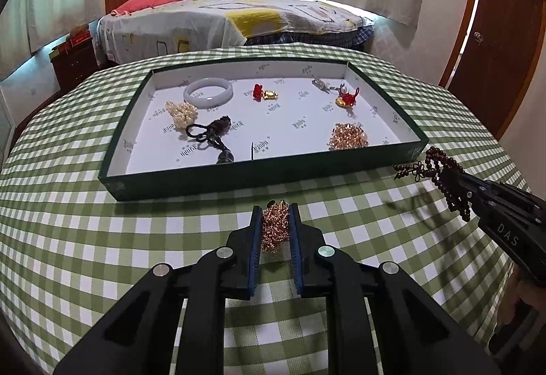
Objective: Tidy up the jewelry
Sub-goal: 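Carry the rose-gold chain and bead mala over the tray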
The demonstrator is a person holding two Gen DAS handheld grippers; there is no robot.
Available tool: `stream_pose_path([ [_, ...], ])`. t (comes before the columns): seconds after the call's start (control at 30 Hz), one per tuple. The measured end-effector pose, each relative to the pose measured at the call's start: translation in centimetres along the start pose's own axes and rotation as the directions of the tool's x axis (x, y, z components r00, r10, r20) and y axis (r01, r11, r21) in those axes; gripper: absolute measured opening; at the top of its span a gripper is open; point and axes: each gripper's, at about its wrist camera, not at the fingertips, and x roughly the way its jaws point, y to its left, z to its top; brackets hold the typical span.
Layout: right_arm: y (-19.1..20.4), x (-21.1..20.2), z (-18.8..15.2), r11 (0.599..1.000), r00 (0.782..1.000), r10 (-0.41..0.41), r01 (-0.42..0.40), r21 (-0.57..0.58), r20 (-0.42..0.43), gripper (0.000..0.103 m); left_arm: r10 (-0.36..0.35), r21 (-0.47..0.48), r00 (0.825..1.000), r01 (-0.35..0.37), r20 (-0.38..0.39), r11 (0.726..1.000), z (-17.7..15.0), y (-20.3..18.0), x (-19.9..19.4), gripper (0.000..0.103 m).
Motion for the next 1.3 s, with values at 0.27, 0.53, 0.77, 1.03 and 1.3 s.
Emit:
stream_pose_path([
  [0.27, 0.8, -1.6, 0.4, 1.0, 0.999, 0.016, -0.016, -0.018, 0.029, 0.006, -0.003, 0.002, 0.999, 0.003, 0.047, 1.0, 0.5, 0.1, -2.1, 0.016],
  [0.53, 1.3, -3.1, 1.2, 0.999, 0.997, 0.046, -0.046, -0.009, 0.058, 0.006, -0.013, 0.005, 0.995, 0.013, 0.097, 1.0, 1.3, -0.1, -4.0, 0.016],
  [0.77, 2.1, -4.5, 2.4, 0.998, 0.993, 0.061, -0.059, -0.02, 0.1, 0.006, -0.025, 0.013, 0.987, 0.024, 0.158, 1.0, 2.9, -0.3, -5.7, 0.016],
  [1.03, 3.1, -5.5, 4.9, 0.997, 0.985, 0.072, -0.067, -0.04, 0.158, 0.006, -0.031, 0.022, 0.97, 0.026, 0.241, 0.999, 5.7, -0.3, -7.2, 0.016],
  [1.3, 4.3, -4.9, 8.1, 0.995, 0.974, 0.082, -0.067, -0.078, 0.21, 0.006, -0.015, 0.011, 0.954, 0.013, 0.301, 1.0, 8.6, 0.0, -6.9, 0.016],
])
